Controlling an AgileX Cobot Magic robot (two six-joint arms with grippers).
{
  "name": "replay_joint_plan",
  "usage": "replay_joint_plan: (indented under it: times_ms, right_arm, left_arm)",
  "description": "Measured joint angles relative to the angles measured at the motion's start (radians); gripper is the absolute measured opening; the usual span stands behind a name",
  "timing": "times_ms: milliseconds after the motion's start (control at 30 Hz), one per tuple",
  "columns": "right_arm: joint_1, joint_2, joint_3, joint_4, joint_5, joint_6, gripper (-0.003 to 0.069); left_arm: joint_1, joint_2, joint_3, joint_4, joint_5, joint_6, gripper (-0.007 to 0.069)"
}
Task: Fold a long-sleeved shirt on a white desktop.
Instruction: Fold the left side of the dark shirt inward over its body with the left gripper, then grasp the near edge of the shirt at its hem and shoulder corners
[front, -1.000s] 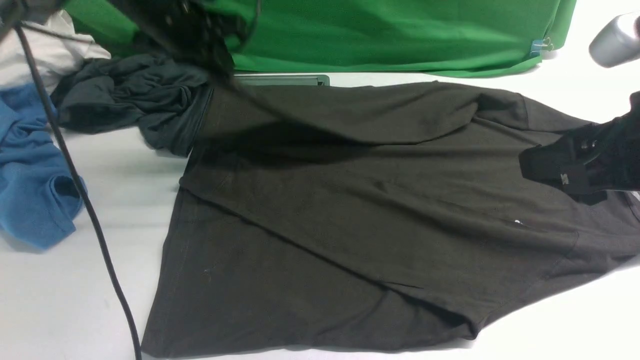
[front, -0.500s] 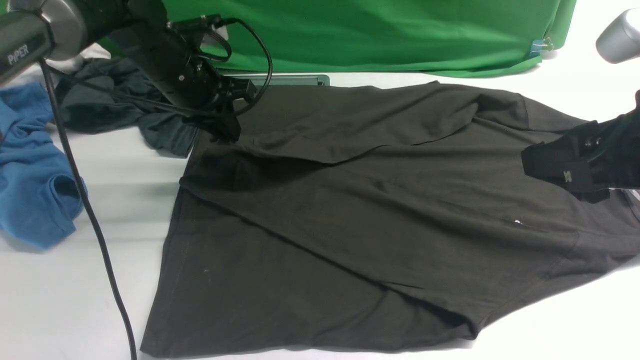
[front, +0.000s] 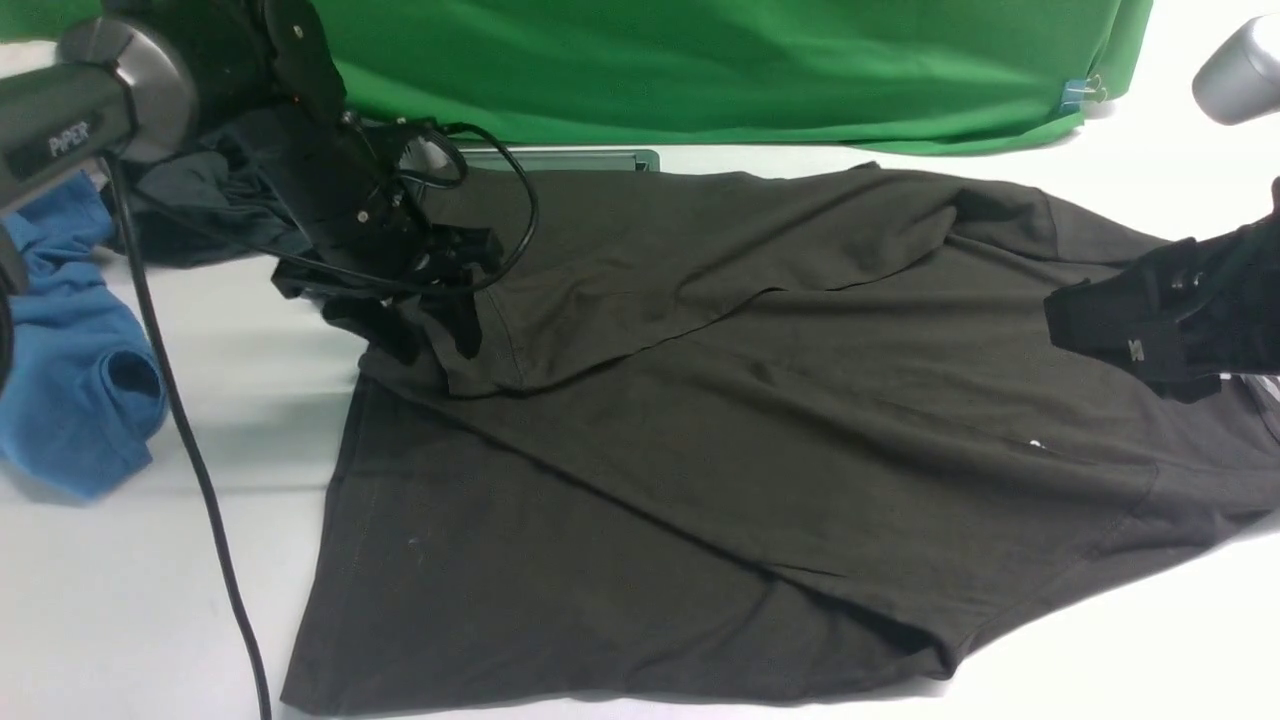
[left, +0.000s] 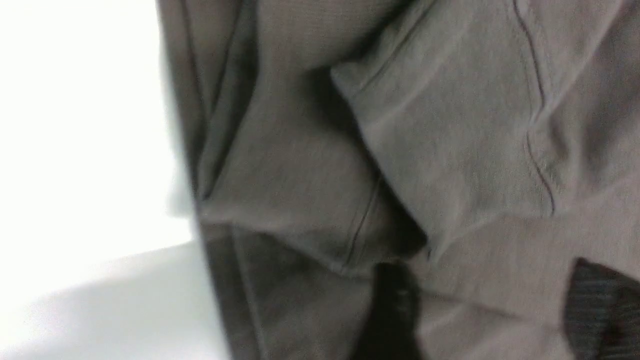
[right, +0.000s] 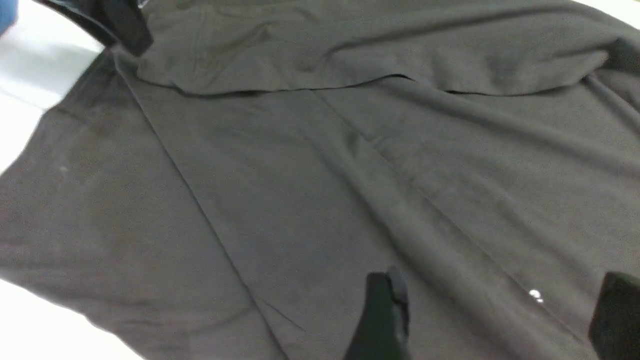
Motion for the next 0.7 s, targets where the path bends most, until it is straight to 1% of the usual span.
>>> replay_joint_plan:
  times_ms: [33, 100, 133, 167, 200, 233, 300, 333, 400, 433, 500, 567, 700]
  right_arm:
    - [0.0, 0.0, 0.0, -0.006, -0.001, 0.0, 0.0538]
    - [0.0, 0.0, 0.0, -0.031, -0.001, 0.0, 0.0538]
    - [0.0, 0.0, 0.0, -0.031, -0.001, 0.0, 0.0538]
    - [0.0, 0.0, 0.0, -0.04, -0.001, 0.0, 0.0538]
    - [0.0, 0.0, 0.0, -0.041, -0.001, 0.0, 0.0538]
    - [0.0, 0.0, 0.0, -0.042, -0.002, 0.0, 0.0538]
    - [0.0, 0.0, 0.0, -0.043, -0.007, 0.0, 0.0538]
    - [0.0, 0.0, 0.0, -0.043, -0.012, 0.0, 0.0538]
    - [0.0, 0.0, 0.0, -0.043, -0.015, 0.0, 0.0538]
    - [0.0, 0.0, 0.0, -0.043, -0.016, 0.0, 0.0538]
    - [0.0, 0.0, 0.0, -0.043, -0.017, 0.0, 0.0538]
    - [0.0, 0.0, 0.0, -0.043, -0.025, 0.0, 0.0538]
    - [0.0, 0.0, 0.0, -0.043, -0.03, 0.0, 0.0538]
  left_arm:
    - [0.0, -0.003, 0.003, 0.003, 0.0, -0.003, 0.0493]
    - [0.0, -0.076, 0.055, 0.043, -0.001, -0.035, 0.058]
    - [0.0, -0.084, 0.055, 0.045, -0.001, -0.035, 0.0584]
    - [0.0, -0.151, 0.119, 0.062, -0.001, -0.06, 0.0612]
    - [0.0, -0.16, 0.139, 0.065, -0.001, -0.06, 0.0614]
    - [0.0, -0.234, 0.228, 0.086, 0.0, -0.089, 0.0624]
    - [0.001, -0.317, 0.35, 0.102, 0.001, -0.115, 0.0625]
    - [0.001, -0.388, 0.458, 0.103, -0.016, -0.127, 0.0624]
    - [0.001, -0.445, 0.571, 0.089, -0.055, -0.137, 0.0619]
    - [0.001, -0.48, 0.666, 0.067, -0.098, -0.14, 0.0617]
    - [0.001, -0.516, 0.756, 0.039, -0.146, -0.141, 0.0614]
    - [0.001, -0.557, 0.909, -0.026, -0.255, -0.141, 0.0608]
    - [0.001, -0.541, 1.04, -0.098, -0.368, -0.14, 0.0601]
